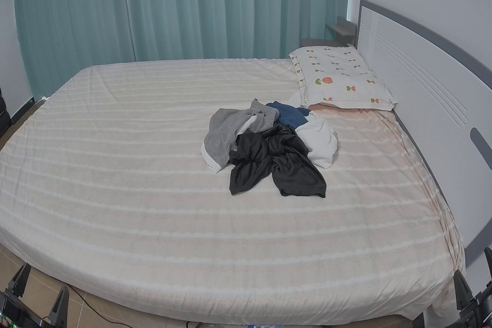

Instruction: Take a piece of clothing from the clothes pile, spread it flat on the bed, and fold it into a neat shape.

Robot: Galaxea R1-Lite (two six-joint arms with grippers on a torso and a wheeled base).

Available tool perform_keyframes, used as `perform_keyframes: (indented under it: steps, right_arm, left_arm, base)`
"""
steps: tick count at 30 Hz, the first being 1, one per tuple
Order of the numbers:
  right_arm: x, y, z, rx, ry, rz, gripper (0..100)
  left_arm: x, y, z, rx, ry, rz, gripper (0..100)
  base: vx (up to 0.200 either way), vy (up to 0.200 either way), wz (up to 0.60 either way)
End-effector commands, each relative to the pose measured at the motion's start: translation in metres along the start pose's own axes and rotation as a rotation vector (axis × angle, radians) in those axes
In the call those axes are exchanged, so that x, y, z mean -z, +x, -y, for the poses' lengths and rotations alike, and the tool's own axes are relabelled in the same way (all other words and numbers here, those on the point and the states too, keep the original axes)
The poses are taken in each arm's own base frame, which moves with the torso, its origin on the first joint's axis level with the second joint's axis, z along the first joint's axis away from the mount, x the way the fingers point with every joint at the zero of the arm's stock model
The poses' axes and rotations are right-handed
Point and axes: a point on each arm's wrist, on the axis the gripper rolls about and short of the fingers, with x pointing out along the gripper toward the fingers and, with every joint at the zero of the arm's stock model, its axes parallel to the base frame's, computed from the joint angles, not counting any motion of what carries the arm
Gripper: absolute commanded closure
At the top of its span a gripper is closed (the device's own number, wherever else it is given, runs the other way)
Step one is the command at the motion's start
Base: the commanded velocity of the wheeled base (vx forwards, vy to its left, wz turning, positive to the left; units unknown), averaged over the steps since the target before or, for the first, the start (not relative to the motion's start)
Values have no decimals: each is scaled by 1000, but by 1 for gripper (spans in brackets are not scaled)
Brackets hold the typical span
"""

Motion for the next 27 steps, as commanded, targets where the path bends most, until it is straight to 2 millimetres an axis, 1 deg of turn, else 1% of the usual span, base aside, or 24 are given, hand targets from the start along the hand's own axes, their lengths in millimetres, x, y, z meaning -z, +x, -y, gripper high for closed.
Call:
perform_keyframes:
  steps: [1,2,3,4,6,9,11,13,15,17,18,19,20,23,24,26,27]
  right_arm:
    - [-28,-7,0,-45,29,103,0]
    - [-39,-9,1,-56,39,120,0]
    - [-66,-8,1,-83,59,118,0]
    - [-70,-3,1,-84,57,78,0]
    - [-75,5,2,-96,36,26,0]
    - [-66,23,1,-135,43,-124,0]
    - [-64,42,0,-138,118,-234,0]
    - [-69,61,0,-134,222,-302,0]
    - [-76,86,-2,-167,268,-356,0]
    - [-76,112,-2,-163,283,-413,0]
    - [-75,118,-2,-162,284,-427,0]
    - [-71,139,-3,-162,284,-471,0]
    - [-69,156,-4,-159,286,-493,0]
    - [-57,205,-9,-160,290,-551,0]
    - [-57,205,-9,-160,290,-551,0]
    - [-35,249,-11,-121,330,-625,0]
    - [-26,264,-13,-101,343,-650,0]
  left_arm:
    - [4,0,0,-1,0,-4,0]
    - [4,0,0,1,0,-4,0]
    - [4,0,0,1,1,-4,0]
    - [4,0,0,3,3,-4,0]
    - [4,0,0,3,4,-4,0]
    - [4,0,0,4,6,-3,0]
    - [4,0,0,6,8,-3,0]
    - [4,0,0,4,-3,-4,0]
    - [4,0,0,4,-3,-4,0]
    - [4,0,0,4,-2,-4,0]
    - [4,0,0,4,-2,-4,0]
    - [4,0,0,4,0,-4,0]
    - [4,0,0,4,0,-4,0]
    - [4,0,0,4,-2,-4,0]
    - [4,0,0,4,-2,-4,0]
    - [4,0,0,7,8,-3,0]
    - [4,0,0,7,8,-3,0]
  base:
    - [0,0,0]
    - [0,0,0]
    - [0,0,0]
    - [0,0,0]
    - [0,0,0]
    - [0,0,0]
    - [0,0,0]
    - [0,0,0]
    - [0,0,0]
    - [0,0,0]
    - [0,0,0]
    - [0,0,0]
    - [0,0,0]
    - [0,0,0]
    - [0,0,0]
    - [0,0,0]
    - [0,0,0]
